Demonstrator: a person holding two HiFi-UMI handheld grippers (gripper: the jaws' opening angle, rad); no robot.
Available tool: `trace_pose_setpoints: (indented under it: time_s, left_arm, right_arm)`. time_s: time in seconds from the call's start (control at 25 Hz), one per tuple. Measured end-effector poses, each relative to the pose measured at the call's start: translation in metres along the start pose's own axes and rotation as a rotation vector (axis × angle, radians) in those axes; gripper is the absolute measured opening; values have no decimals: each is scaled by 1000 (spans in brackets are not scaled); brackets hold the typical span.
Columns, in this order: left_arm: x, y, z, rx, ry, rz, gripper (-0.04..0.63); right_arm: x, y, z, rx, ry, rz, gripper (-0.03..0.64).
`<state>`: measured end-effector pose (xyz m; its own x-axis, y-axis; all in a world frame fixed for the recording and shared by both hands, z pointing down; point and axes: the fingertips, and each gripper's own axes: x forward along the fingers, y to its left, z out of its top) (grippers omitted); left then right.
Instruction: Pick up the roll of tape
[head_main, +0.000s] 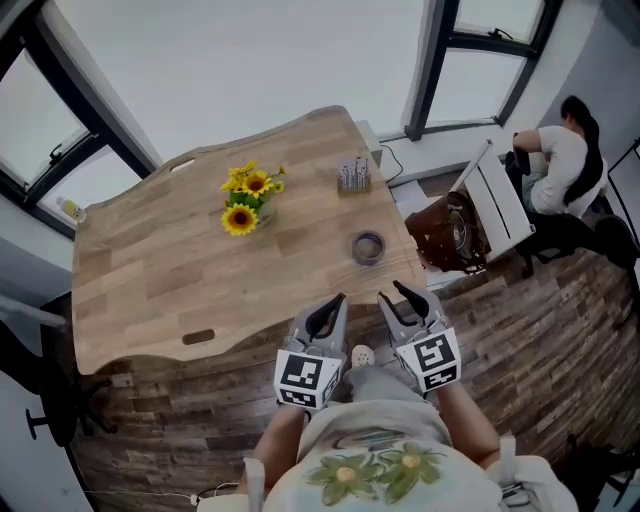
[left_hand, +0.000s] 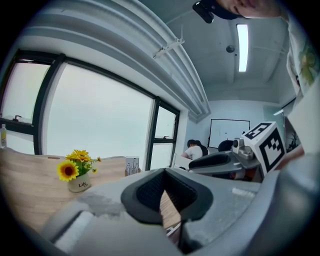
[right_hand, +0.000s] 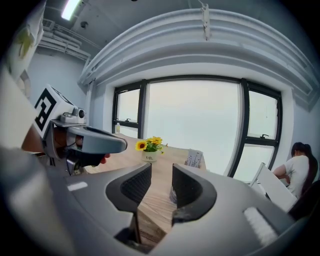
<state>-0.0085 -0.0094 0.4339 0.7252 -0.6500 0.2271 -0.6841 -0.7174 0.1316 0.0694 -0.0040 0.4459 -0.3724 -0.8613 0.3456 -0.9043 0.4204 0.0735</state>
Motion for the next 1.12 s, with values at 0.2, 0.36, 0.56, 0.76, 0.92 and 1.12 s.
trace_pose_setpoints:
  time_s: [0.2,0.36,0.56,0.76,0.92,1.12]
  left_arm:
    - [20,11,4,-5,2,38,5]
    - [40,15,4,3,10,67,5]
    - [50,19,2,4,21,94,5]
    - [55,25,-1,-8,37,110,5]
    - [63,31,-7,-19,50,116,5]
    - [72,41,-14,-34,72,114,5]
  right_arm:
    - [20,-7,-11,-22,66,87,177]
    - [32,-23,-18,-47,85,118,186]
    - [47,-33,-29,-78,112,149,186]
    - [61,-36,-37,-105,141,180,187]
    - [75,-36,-48,-138,174,206,186]
    - [93,-33,-62,-182,231,243,186]
